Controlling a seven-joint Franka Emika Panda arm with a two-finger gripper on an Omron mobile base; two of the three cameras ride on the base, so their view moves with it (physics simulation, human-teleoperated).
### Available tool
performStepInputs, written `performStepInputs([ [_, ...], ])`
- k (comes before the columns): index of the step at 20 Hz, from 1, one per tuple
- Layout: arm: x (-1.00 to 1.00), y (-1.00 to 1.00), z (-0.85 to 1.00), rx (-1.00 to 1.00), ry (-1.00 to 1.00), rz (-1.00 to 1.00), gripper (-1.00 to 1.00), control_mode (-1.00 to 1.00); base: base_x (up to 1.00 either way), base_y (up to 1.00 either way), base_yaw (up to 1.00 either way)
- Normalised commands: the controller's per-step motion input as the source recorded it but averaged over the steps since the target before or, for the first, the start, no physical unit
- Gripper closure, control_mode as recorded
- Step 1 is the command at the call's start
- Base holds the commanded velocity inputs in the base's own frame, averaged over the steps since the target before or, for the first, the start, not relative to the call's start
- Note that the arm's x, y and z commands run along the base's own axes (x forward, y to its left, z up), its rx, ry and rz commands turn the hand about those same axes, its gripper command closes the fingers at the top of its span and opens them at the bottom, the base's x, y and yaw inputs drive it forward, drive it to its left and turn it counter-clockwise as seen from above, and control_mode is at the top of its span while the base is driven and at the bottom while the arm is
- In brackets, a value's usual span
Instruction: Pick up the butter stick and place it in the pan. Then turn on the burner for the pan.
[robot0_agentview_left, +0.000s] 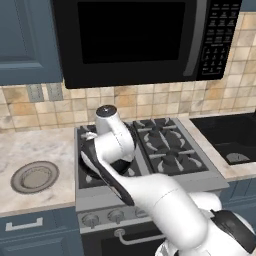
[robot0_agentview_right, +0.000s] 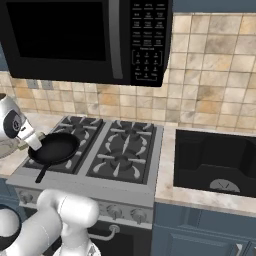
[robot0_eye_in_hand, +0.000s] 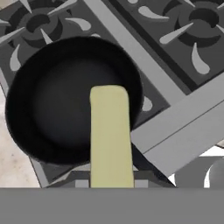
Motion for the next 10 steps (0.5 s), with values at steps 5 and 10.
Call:
performStepInputs([
  [5, 0.17, -0.49, -0.06, 0.05, 0.04, -0.06, 1.0, -1.0, 0.0, 0.0, 0.0],
  [10, 0.27, -0.25, -0.17, 0.0, 0.07, -0.07, 1.0, -1.0, 0.0, 0.0, 0.0],
])
